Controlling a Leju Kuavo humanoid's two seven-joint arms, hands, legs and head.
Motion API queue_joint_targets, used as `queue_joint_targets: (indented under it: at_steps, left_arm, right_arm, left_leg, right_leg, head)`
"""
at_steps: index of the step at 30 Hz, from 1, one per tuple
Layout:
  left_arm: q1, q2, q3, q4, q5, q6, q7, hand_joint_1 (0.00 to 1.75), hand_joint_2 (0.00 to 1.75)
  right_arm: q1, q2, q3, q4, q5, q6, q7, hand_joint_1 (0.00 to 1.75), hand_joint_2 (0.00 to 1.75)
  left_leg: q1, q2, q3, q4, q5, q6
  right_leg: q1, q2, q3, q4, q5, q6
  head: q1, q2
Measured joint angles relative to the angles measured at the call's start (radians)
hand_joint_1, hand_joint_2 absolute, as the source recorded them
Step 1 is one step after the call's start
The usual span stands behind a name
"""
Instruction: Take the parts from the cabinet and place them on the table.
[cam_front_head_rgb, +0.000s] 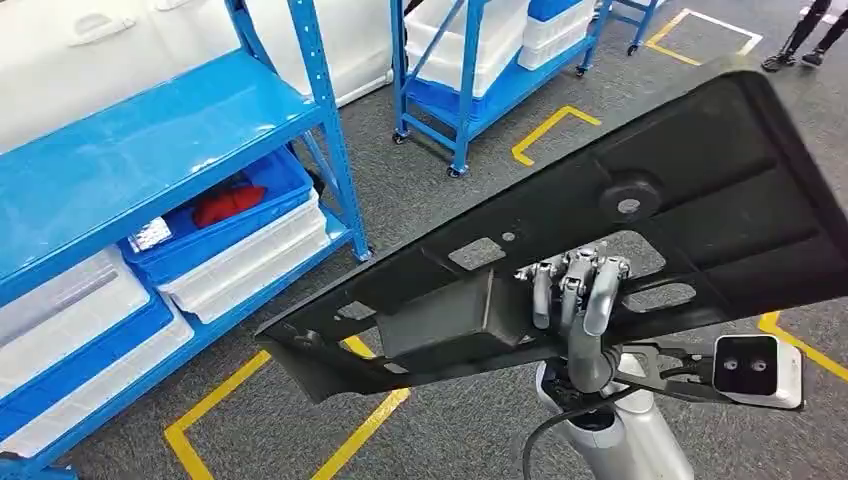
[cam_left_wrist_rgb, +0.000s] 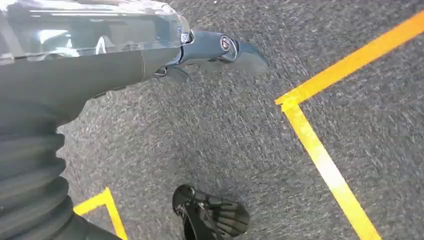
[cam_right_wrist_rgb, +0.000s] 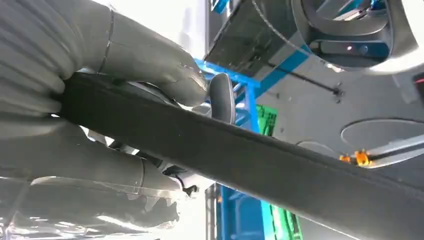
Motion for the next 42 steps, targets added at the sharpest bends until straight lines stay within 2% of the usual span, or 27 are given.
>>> queue_joint_targets:
  at_steps: [2,3,4,5,8,9,11,13,14,15,16,18,19,20,24,25,27,29,30,31,33,34,35,37,39,40,42]
  left_arm:
    - [-0.001,0.004,0.0,0.0,-0.002,0.001,0.0,0.0,1.75]
    - [-0.001,0.004,0.0,0.0,-0.002,0.001,0.0,0.0,1.75]
    - [0.0,0.011,0.0,-0.001,-0.002,0.001,0.0,0.0,1.75]
    - [0.0,0.012,0.0,-0.001,-0.002,0.001,-0.001,0.0,1.75]
    - [0.008,0.015,0.0,-0.002,0.0,0.001,-0.001,0.0,1.75]
    - [0.006,0.015,0.0,-0.002,0.0,0.0,-0.002,0.0,1.75]
    - [0.005,0.015,0.0,-0.003,0.0,-0.008,-0.014,0.0,1.75]
    - [0.019,0.012,0.0,-0.003,-0.004,-0.016,-0.015,0.0,1.75]
    - [0.025,0.01,0.0,-0.003,-0.01,-0.018,-0.015,0.0,1.75]
    - [0.027,0.008,0.0,-0.003,-0.01,-0.019,-0.015,0.0,1.75]
    - [0.026,0.002,0.0,-0.003,-0.011,-0.019,-0.014,0.0,1.75]
    - [0.022,-0.008,0.0,-0.003,-0.014,-0.019,-0.011,0.0,1.75]
    - [0.02,-0.013,0.0,-0.003,-0.016,-0.019,-0.01,0.0,1.75]
    - [0.02,-0.015,0.0,-0.003,-0.018,-0.02,-0.009,0.0,1.75]
    - [0.011,-0.025,0.0,-0.002,-0.027,-0.026,0.0,0.0,1.75]
    - [0.007,-0.026,-0.001,-0.002,-0.03,-0.026,0.004,0.0,1.75]
    - [0.006,-0.027,-0.001,-0.002,-0.031,-0.026,0.013,0.0,1.75]
    - [0.009,-0.027,-0.001,-0.002,-0.032,-0.024,0.023,0.0,1.75]
    - [0.01,-0.028,-0.001,-0.002,-0.032,-0.023,0.028,0.0,1.75]
    - [0.011,-0.029,-0.001,-0.002,-0.032,-0.023,0.031,0.0,1.75]
    - [0.01,-0.032,-0.001,-0.002,-0.032,-0.023,0.033,0.0,1.75]
    - [0.01,-0.032,-0.001,-0.002,-0.032,-0.022,0.033,0.0,1.75]
    - [0.011,-0.032,-0.001,-0.002,-0.032,-0.021,0.034,0.0,1.75]
    - [0.009,-0.035,-0.001,-0.002,-0.032,-0.02,0.035,0.0,1.75]
    - [0.003,-0.037,-0.001,-0.002,-0.032,-0.018,0.036,0.0,1.75]
    - [0.001,-0.044,-0.001,-0.002,-0.032,-0.018,0.036,0.0,1.75]
    - [0.002,-0.045,-0.001,-0.002,-0.032,-0.018,0.035,0.0,1.75]
  right_arm:
    - [0.011,-0.002,-0.001,0.0,-0.001,0.023,0.0,1.75,1.75]
    - [0.015,-0.002,-0.002,0.0,-0.002,0.031,0.0,1.75,1.75]
    - [0.02,-0.003,-0.007,0.0,-0.003,0.051,0.0,1.75,1.75]
    - [0.024,-0.003,-0.011,0.0,-0.003,0.063,0.0,1.75,1.75]
    - [0.057,-0.003,-0.033,0.0,0.012,0.107,0.0,1.75,1.75]
    - [0.077,-0.002,-0.045,-0.002,0.018,0.124,0.0,1.75,1.75]
    - [0.146,0.004,-0.098,-0.011,0.056,0.203,0.0,1.75,1.75]
    - [0.206,0.029,-0.143,-0.018,0.1,0.284,0.0,1.75,1.75]
    - [0.24,0.048,-0.163,-0.023,0.123,0.321,0.0,1.75,1.75]
    - [0.276,0.071,-0.184,-0.03,0.143,0.355,0.0,1.75,1.75]
    - [0.302,0.09,-0.202,-0.036,0.161,0.376,0.0,1.75,1.75]
    - [0.326,0.121,-0.222,-0.045,0.184,0.394,0.0,1.75,1.75]
    - [0.334,0.134,-0.228,-0.053,0.19,0.394,0.0,1.75,1.75]
    - [0.34,0.148,-0.232,-0.061,0.193,0.393,0.0,1.75,1.75]
    - [0.358,0.171,-0.24,-0.082,0.193,0.363,0.0,1.75,1.75]
    - [0.363,0.174,-0.24,-0.091,0.191,0.349,0.0,1.75,1.75]
    - [0.362,0.177,-0.241,-0.103,0.183,0.325,0.0,1.75,1.75]
    - [0.375,0.177,-0.243,-0.109,0.178,0.321,0.0,1.75,1.75]
    - [0.386,0.177,-0.244,-0.113,0.175,0.322,0.0,1.75,1.75]
    - [0.397,0.177,-0.245,-0.117,0.175,0.329,0.0,1.75,1.75]
    - [0.419,0.183,-0.246,-0.127,0.176,0.343,0.0,1.75,1.75]
    - [0.425,0.189,-0.248,-0.133,0.178,0.347,0.0,1.75,1.75]
    - [0.431,0.195,-0.249,-0.137,0.179,0.352,0.0,1.75,1.75]
    - [0.441,0.201,-0.25,-0.143,0.181,0.356,0.0,1.75,1.75]
    - [0.453,0.203,-0.251,-0.15,0.181,0.358,0.0,1.75,1.75]
    - [0.455,0.204,-0.251,-0.153,0.181,0.358,0.0,1.75,1.75]
    - [0.455,0.205,-0.251,-0.158,0.181,0.359,0.0,1.75,1.75]
  left_leg:
    - [0.0,-0.005,0.06,-0.139,0.089,0.004]
    - [0.002,-0.024,0.1,-0.228,0.134,0.007]
    - [0.006,-0.076,0.128,-0.289,0.14,0.013]
    - [0.006,-0.097,0.13,-0.303,0.133,0.013]
    - [-0.003,-0.071,0.131,-0.301,0.136,0.025]
    - [0.007,-0.061,0.135,-0.311,0.143,0.036]
    - [0.008,-0.043,0.139,-0.32,0.147,0.049]
    - [0.005,-0.016,0.14,-0.32,0.145,0.054]
    - [0.004,-0.003,0.139,-0.32,0.143,0.054]
    - [0.004,0.011,0.139,-0.319,0.142,0.053]
    - [0.004,0.024,0.14,-0.319,0.14,0.052]
    - [0.004,0.047,0.147,-0.319,0.135,0.045]
    - [0.004,0.058,0.152,-0.319,0.131,0.04]
    - [-0.005,0.065,0.155,-0.315,0.123,0.031]
    - [-0.003,0.105,0.173,-0.32,0.114,0.007]
    - [0.006,0.083,0.171,-0.31,0.104,0.001]
    - [0.006,0.019,0.125,-0.199,0.028,-0.001]
    - [0.005,0.001,0.047,-0.034,-0.043,-0.002]
    - [0.005,0.001,0.027,0.003,-0.046,-0.001]
    - [0.005,0.0,0.029,-0.008,-0.025,0.002]
    - [0.005,-0.007,0.091,-0.157,0.069,0.009]
    - [0.005,-0.029,0.131,-0.246,0.114,0.015]
    - [0.005,-0.072,0.152,-0.295,0.113,0.022]
    - [-0.001,-0.059,0.152,-0.307,0.114,0.023]
    - [-0.005,-0.045,0.158,-0.311,0.12,0.036]
    - [0.008,-0.03,0.162,-0.325,0.129,0.046]
    - [0.002,-0.009,0.166,-0.331,0.132,0.056]
  right_leg:
    - [-0.001,0.026,0.002,0.003,-0.001,0.001]
    - [-0.002,0.037,0.002,0.007,-0.002,0.004]
    - [-0.005,0.047,-0.001,0.01,-0.004,0.007]
    - [-0.001,0.057,-0.009,0.015,-0.002,0.014]
    - [-0.011,0.088,-0.018,0.008,0.008,0.035]
    - [-0.005,0.096,-0.019,0.008,0.008,0.044]
    - [-0.001,0.004,-0.041,0.067,-0.036,0.046]
    - [-0.006,-0.025,-0.121,0.224,-0.113,0.051]
    - [-0.008,-0.028,-0.156,0.289,-0.135,0.053]
    - [-0.011,-0.03,-0.172,0.319,-0.133,0.055]
    - [-0.014,-0.033,-0.161,0.294,-0.109,0.056]
    - [-0.014,-0.055,-0.077,0.138,-0.031,0.055]
    - [-0.013,-0.085,-0.026,0.054,-0.004,0.051]
    - [-0.002,-0.121,-0.003,0.008,-0.015,0.044]
    - [0.002,-0.069,-0.007,0.007,-0.011,0.019]
    - [-0.007,-0.061,-0.001,0.001,-0.005,0.011]
    - [-0.005,-0.045,-0.002,0.0,-0.004,0.002]
    - [-0.001,-0.022,-0.003,0.0,-0.004,-0.001]
    - [0.002,-0.01,-0.002,0.0,-0.004,-0.002]
    - [0.002,0.001,-0.001,0.002,-0.004,-0.002]
    - [0.004,0.026,0.001,0.005,-0.005,0.0]
    - [0.004,0.037,0.002,0.008,-0.006,0.001]
    - [0.005,0.045,-0.001,0.01,-0.007,0.004]
    - [0.002,0.067,-0.009,0.012,-0.003,0.018]
    - [-0.002,0.084,-0.01,0.006,0.002,0.034]
    - [-0.001,0.076,-0.011,0.015,-0.002,0.037]
    - [0.002,-0.007,-0.056,0.106,-0.067,0.046]
  head:
    - [0.0,0.0]
    - [0.0,0.0]
    - [0.0,0.0]
    - [0.0,0.0]
    - [0.0,0.0]
    - [0.0,0.0]
    - [0.0,0.0]
    - [0.0,0.0]
    - [0.0,0.0]
    - [0.0,0.0]
    - [0.0,0.0]
    - [0.0,0.0]
    - [0.0,0.0]
    - [0.0,0.0]
    - [0.0,0.0]
    - [0.0,0.0]
    - [0.0,0.0]
    - [0.0,0.0]
    - [0.0,0.0]
    - [0.0,0.0]
    - [0.0,0.0]
    - [0.0,0.0]
    - [0.0,0.0]
    - [0.0,0.0]
    - [0.0,0.0]
    - [0.0,0.0]
    - [0.0,0.0]
